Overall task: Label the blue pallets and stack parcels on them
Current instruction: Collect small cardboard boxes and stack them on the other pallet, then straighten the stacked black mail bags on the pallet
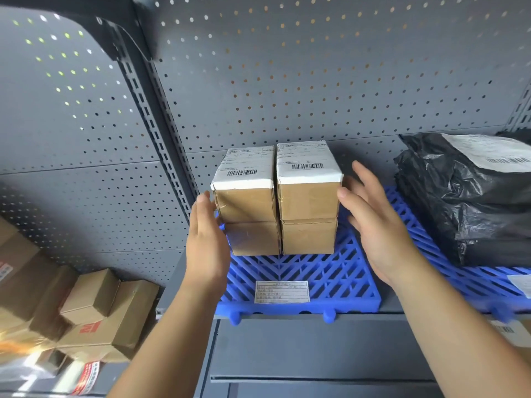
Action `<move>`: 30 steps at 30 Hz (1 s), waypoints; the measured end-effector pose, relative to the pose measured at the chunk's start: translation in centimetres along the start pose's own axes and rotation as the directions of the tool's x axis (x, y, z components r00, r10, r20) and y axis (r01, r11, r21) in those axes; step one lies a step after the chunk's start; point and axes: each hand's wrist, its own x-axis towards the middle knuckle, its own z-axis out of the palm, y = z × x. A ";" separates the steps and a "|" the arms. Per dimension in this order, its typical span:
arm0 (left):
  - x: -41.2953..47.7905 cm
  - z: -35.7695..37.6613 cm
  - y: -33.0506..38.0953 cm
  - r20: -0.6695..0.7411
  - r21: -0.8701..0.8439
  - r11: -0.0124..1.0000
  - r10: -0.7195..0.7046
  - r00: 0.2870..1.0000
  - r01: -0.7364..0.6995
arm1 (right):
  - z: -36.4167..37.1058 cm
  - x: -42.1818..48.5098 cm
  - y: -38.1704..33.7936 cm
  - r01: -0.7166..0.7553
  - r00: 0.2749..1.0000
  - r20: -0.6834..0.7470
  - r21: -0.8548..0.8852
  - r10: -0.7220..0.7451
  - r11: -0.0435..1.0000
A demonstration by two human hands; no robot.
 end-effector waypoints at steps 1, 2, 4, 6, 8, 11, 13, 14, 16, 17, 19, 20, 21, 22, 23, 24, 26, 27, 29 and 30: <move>-0.3 -0.1 0.0 -0.027 0.005 1.000 0.011 1.000 -0.011 | -0.1 -0.2 -0.1 0.001 1.000 -0.004 -0.015 -0.001 1.000; -0.7 -0.1 0.0 -0.052 0.020 1.000 0.025 0.998 -0.024 | -0.3 -0.5 -0.2 0.002 1.000 -0.009 -0.031 -0.003 1.000; -1.9 -0.2 0.0 -0.088 0.059 0.996 0.074 0.993 -0.069 | -0.6 -1.0 -0.2 0.008 1.000 -0.009 -0.060 -0.009 0.998; -3.2 -0.2 -0.1 -0.116 0.088 0.990 0.119 0.986 -0.109 | -0.8 -1.5 -0.1 0.009 1.000 0.000 -0.089 -0.009 0.996; -4.7 -0.2 -0.2 -0.135 0.115 0.983 0.156 0.979 -0.141 | -0.9 -2.1 0.0 0.011 1.000 0.000 -0.111 -0.011 0.994; -6.8 0.0 -0.2 -0.139 0.151 0.974 0.188 0.972 -0.167 | -0.8 -3.1 0.2 0.004 1.000 0.010 -0.122 -0.003 0.993; -7.8 -0.1 -0.3 -0.128 0.177 0.968 0.202 0.971 -0.179 | -0.8 -3.9 0.2 -0.004 1.000 0.017 -0.125 0.006 0.992; -8.2 -0.1 -0.4 -0.116 0.194 0.962 0.219 0.969 -0.194 | -0.8 -4.4 0.2 -0.007 1.000 0.016 -0.137 0.009 0.990; -9.0 -0.2 -0.5 -0.075 0.230 0.942 0.269 0.960 -0.246 | -1.0 -5.2 0.2 -0.004 1.000 0.007 -0.178 0.005 0.984; -9.5 -0.2 -0.5 -0.053 0.243 0.932 0.288 0.956 -0.268 | -1.1 -5.6 0.2 -0.002 1.000 0.003 -0.200 0.002 0.980; -10.3 -0.1 -0.3 -0.004 0.249 0.921 0.311 0.950 -0.300 | -1.2 -6.5 -0.1 -0.005 1.000 -0.005 -0.256 0.004 0.967; -10.6 -0.1 -0.2 0.019 0.248 0.916 0.321 0.947 -0.316 | -1.2 -7.0 -0.3 -0.011 1.000 -0.008 -0.289 0.009 0.957; -10.9 -0.1 -0.1 0.045 0.249 0.910 0.331 0.943 -0.331 | -1.2 -7.5 -0.4 -0.018 1.000 -0.012 -0.325 0.015 0.945; -11.2 -0.2 -0.1 0.073 0.251 0.905 0.338 0.938 -0.345 | -1.2 -8.1 -0.6 -0.021 1.000 -0.017 -0.364 0.015 0.931; -11.4 -0.2 -0.1 0.101 0.255 0.898 0.343 0.934 -0.358 | -1.2 -8.8 -0.8 -0.018 1.000 -0.024 -0.404 0.009 0.915; -11.7 -0.2 -0.2 0.131 0.269 0.888 0.350 0.928 -0.373 | -1.4 -9.4 -1.0 -0.011 0.999 -0.038 -0.445 -0.006 0.896; -12.2 -0.1 -0.6 0.199 0.306 0.858 0.367 0.909 -0.413 | -2.0 -10.7 -1.3 -0.001 0.995 -0.088 -0.531 -0.054 0.848; -12.6 0.1 -1.0 0.237 0.316 0.845 0.371 0.898 -0.432 | -2.4 -11.3 -1.4 0.000 0.990 -0.117 -0.568 -0.081 0.823; -13.4 0.4 -1.8 0.306 0.325 0.830 0.362 0.881 -0.454 | -3.2 -12.8 -1.3 -0.004 0.980 -0.157 -0.639 -0.126 0.770; -13.9 0.6 -2.2 0.332 0.328 0.827 0.352 0.875 -0.457 | -3.5 -13.6 -1.2 -0.009 0.976 -0.167 -0.675 -0.141 0.737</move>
